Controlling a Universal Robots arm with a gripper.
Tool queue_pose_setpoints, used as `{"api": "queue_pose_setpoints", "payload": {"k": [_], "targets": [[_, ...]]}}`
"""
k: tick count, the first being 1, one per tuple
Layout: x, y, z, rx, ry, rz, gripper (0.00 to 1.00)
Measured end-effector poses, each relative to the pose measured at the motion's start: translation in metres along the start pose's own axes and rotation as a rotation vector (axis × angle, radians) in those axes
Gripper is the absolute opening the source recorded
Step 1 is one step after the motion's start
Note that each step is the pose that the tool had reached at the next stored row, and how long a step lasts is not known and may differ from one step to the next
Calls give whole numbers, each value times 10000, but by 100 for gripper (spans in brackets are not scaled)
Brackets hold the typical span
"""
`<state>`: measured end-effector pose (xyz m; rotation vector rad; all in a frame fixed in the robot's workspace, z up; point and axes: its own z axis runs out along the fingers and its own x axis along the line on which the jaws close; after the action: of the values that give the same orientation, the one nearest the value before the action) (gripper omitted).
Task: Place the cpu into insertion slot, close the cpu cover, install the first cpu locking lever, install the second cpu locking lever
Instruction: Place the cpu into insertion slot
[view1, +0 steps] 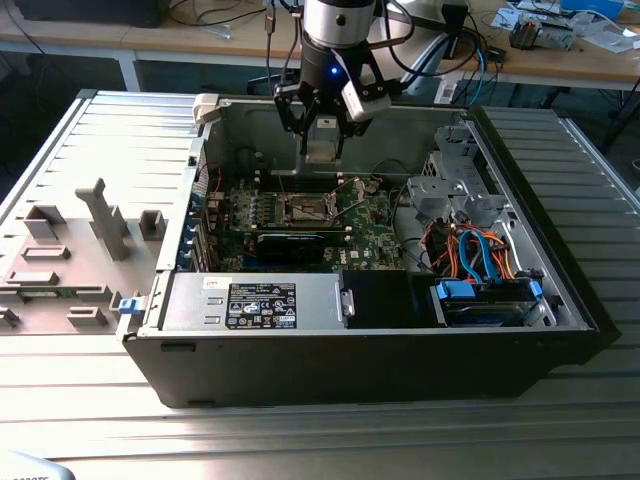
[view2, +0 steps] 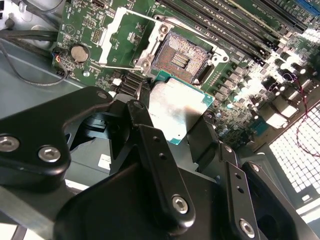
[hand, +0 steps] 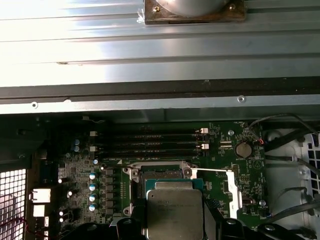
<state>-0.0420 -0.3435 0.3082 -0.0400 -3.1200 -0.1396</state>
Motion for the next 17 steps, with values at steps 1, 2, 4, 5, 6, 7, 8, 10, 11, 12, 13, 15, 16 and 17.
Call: {"api": "queue_pose_setpoints", "payload": {"k": [1, 2, 4, 5, 6, 7, 8, 10, 11, 12, 13, 15, 16, 17], "targets": [[0, -1, 12, 0, 0, 0, 54], [0, -1, 13, 0, 0, 0, 54], [0, -1, 16, 0, 0, 0, 54], [0, -2, 17, 0, 0, 0, 54], [-1, -6, 67, 0, 0, 0, 54], [-2, -10, 113, 0, 0, 0, 54], [-2, -10, 115, 0, 0, 0, 54], [-2, -11, 118, 0, -1, 0, 54], [-2, -11, 121, 0, 0, 0, 54], [-2, -11, 123, 0, 0, 0, 54], [-2, -11, 124, 0, 0, 0, 54], [-3, -11, 126, 0, 0, 0, 54], [-2, -11, 127, 0, 0, 0, 54], [-3, -12, 128, 1, 0, 0, 54]]}}
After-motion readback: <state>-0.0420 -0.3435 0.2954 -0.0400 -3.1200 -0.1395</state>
